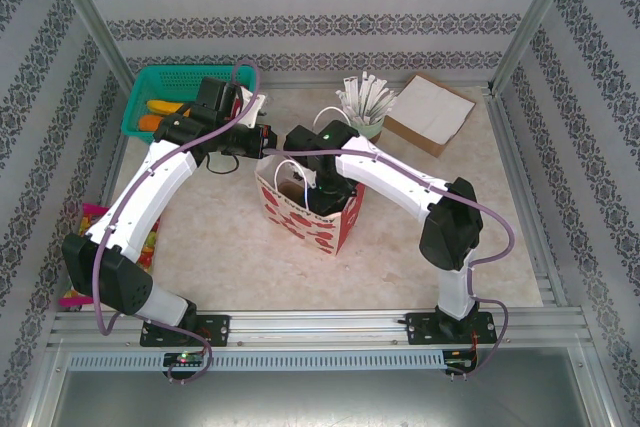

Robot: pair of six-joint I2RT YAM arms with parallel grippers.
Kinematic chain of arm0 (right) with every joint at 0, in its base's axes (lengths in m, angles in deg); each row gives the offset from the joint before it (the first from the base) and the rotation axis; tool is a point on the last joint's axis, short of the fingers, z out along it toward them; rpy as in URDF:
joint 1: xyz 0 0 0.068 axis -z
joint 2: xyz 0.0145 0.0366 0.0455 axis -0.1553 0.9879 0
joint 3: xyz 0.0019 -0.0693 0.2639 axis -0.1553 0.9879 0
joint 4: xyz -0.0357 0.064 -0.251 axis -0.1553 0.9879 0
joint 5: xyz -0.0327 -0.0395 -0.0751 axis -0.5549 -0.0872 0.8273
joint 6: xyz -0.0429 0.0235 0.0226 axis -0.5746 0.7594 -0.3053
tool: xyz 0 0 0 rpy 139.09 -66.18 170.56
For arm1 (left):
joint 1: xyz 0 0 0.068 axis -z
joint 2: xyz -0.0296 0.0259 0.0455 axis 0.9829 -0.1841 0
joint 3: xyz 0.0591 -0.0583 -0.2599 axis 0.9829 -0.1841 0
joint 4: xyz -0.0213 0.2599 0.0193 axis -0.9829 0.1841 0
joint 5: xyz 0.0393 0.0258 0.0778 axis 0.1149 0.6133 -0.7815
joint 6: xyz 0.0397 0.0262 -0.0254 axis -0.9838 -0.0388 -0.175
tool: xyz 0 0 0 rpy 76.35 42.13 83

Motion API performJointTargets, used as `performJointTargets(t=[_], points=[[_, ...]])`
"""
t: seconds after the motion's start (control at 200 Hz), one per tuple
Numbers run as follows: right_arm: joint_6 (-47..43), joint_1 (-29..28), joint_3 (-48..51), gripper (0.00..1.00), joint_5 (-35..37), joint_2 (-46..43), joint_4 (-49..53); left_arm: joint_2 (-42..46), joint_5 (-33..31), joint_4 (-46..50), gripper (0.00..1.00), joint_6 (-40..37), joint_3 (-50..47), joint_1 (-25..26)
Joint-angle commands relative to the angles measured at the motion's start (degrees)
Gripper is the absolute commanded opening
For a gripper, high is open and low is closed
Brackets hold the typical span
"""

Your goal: Pack the takeout coffee

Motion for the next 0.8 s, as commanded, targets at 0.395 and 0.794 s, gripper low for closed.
performJointTargets(t=[0.395,0.794], points=[[-1.17,1.12,3.67,0.67,-1.00,-1.71,-2.51,-0.47,0.59,-0.37,0.00,0.85,0.83,-0.74],[-0.71,1.30,3.81,0.66,-0.82,-2.85,-3.91,-0.71,0.76,-0.50,0.00,0.99,0.73,-0.76]])
